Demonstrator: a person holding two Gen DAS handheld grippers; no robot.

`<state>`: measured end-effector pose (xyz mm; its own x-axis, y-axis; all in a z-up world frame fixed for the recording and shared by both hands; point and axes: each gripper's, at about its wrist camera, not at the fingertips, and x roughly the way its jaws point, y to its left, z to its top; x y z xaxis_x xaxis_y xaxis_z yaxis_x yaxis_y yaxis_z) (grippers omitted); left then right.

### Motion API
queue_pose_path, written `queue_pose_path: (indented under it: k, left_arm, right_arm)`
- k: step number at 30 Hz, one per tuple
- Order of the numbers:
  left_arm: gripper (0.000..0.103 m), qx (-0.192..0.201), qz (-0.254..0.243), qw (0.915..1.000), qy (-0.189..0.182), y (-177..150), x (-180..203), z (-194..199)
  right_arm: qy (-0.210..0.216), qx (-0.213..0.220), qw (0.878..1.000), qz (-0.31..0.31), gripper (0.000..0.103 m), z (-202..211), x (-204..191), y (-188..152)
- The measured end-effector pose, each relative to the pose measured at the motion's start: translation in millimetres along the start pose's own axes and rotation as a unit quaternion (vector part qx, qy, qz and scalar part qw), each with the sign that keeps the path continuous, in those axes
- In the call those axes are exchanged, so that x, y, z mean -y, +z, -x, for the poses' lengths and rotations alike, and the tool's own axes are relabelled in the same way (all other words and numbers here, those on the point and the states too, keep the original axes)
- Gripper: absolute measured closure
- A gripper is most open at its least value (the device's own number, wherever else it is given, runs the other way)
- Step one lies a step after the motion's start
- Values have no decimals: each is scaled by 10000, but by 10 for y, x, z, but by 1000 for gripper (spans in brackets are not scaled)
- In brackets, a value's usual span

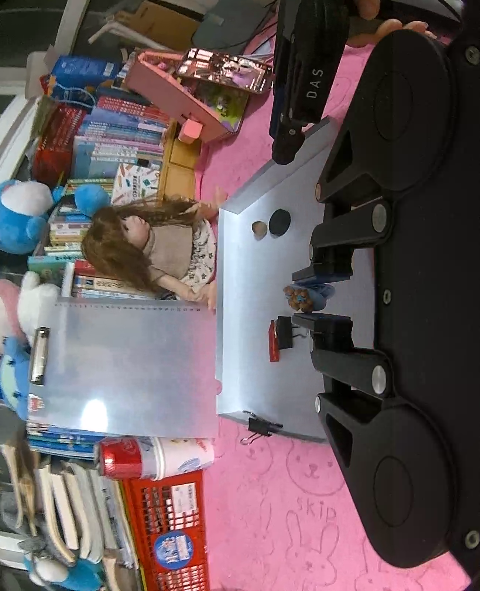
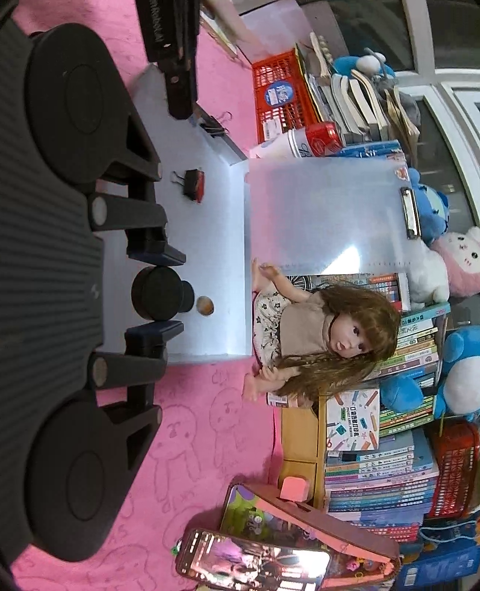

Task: Organize rigid objects
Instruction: 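Carry the blue figure and black lid in both tools over the box, then open both tools to drop the blue figure and lid into the box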

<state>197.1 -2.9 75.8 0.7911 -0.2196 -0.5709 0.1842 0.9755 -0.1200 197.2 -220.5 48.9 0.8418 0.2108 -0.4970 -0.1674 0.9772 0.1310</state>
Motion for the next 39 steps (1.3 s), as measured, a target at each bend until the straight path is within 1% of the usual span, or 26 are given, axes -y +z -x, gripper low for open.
queue_pose_path:
  k: [3,9,13,19,22,32,36,39]
  left_arm:
    - [87,-98,-39,9999,95,2,3,-149]
    - [87,-335,40,9993,173,6,-41,-419]
    - [87,-462,41,9985,297,1,-65,-593]
    - [87,-699,152,9968,350,-23,-114,-803]
    - [87,-834,303,9954,360,-30,-171,-899]
    - [87,-798,350,9949,510,74,-213,-1085]
    - [87,-769,418,9944,594,117,-247,-1164]
    - [87,-732,380,9946,632,122,-249,-1190]
  right_arm:
    - [-2,-103,9999,-69,66,-107,6,18]
    - [-84,-305,9995,19,66,-324,-29,18]
    - [-164,-473,9987,-1,66,-489,-25,16]
    - [-202,-721,9970,-176,66,-698,10,1]
    - [-244,-824,9962,-162,66,-783,3,-2]
    - [-389,-903,9951,-127,66,-990,-16,79]
    - [-416,-868,9952,-185,66,-1050,4,103]
    - [-460,-843,9953,-112,67,-1062,-16,87]
